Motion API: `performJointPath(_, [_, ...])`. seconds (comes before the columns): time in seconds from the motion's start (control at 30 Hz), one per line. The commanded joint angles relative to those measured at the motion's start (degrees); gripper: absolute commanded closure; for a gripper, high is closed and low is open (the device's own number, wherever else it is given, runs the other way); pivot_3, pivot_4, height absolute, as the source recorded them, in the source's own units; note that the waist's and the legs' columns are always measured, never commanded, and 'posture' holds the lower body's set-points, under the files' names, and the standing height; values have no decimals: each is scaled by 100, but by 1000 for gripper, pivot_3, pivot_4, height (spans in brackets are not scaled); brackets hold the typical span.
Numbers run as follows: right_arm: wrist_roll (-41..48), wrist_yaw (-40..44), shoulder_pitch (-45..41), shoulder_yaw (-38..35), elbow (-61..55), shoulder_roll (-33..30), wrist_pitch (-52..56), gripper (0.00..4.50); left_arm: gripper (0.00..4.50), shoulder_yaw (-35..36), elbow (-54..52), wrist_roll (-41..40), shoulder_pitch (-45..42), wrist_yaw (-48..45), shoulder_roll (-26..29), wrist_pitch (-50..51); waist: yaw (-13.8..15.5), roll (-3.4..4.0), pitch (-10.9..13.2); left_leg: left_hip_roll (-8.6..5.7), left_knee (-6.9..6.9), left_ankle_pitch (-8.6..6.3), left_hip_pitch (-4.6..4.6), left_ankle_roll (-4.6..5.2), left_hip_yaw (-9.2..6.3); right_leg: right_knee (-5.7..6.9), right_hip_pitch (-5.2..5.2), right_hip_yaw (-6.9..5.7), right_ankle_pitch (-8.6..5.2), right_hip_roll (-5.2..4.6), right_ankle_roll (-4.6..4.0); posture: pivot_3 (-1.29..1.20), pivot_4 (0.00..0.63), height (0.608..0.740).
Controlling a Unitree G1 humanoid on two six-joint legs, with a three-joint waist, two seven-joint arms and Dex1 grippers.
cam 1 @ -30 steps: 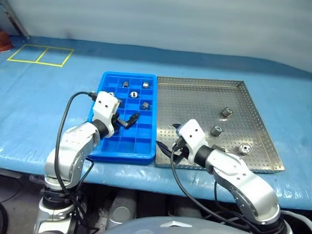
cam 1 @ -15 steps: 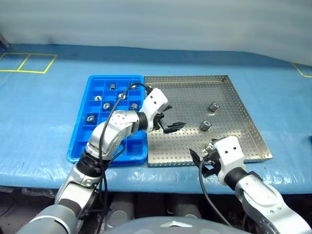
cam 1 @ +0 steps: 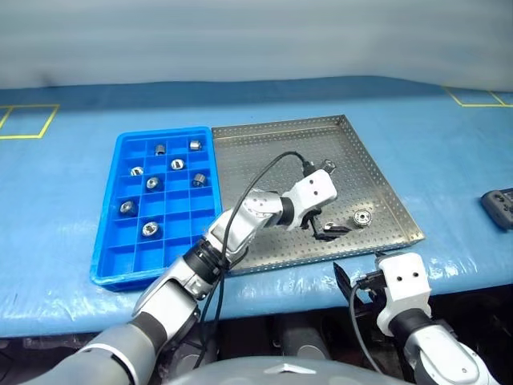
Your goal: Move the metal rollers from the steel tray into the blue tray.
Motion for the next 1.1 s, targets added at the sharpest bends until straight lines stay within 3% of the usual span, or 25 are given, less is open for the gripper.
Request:
performJointPath(0.03, [155,-323,102,78,-220,-143,-310,0,15,14,404,254,-115,120,-254,-527,-29,0,0,0,0,0,-1,0,0,0,-1,1,0,0,0,-268,150,740])
performJointPath(0.33, [402,-926,-67,318,-220,-366,-345,0,15,-16,1217,577,-39,21,-630,-1133,-82,-1,1,0,-4,-1,-7,1,5,-5,-7,7,1,-2,3,-277,150,740])
performJointPath(0.93, [722,-1454,-311,543,-220,-673,-350,0,15,101,2163,1067,-29,562,-1026,-1340,-240,-2,0,1,-4,-1,-5,1,7,-4,-5,11,3,-3,7,-291,150,740])
performJointPath(1.03, [759,-1499,-332,561,-220,-716,-358,0,584,85,2191,1070,-17,580,-1045,-1325,-260,-3,0,2,-4,-1,-5,1,7,-5,-4,11,3,-3,7,-291,150,740])
performJointPath(1.1, [784,-1525,-339,562,-220,-746,-372,0,1274,72,2166,1065,3,573,-1041,-1317,-269,-3,-1,1,-4,-1,-5,1,8,-4,-4,11,4,-4,8,-291,150,740])
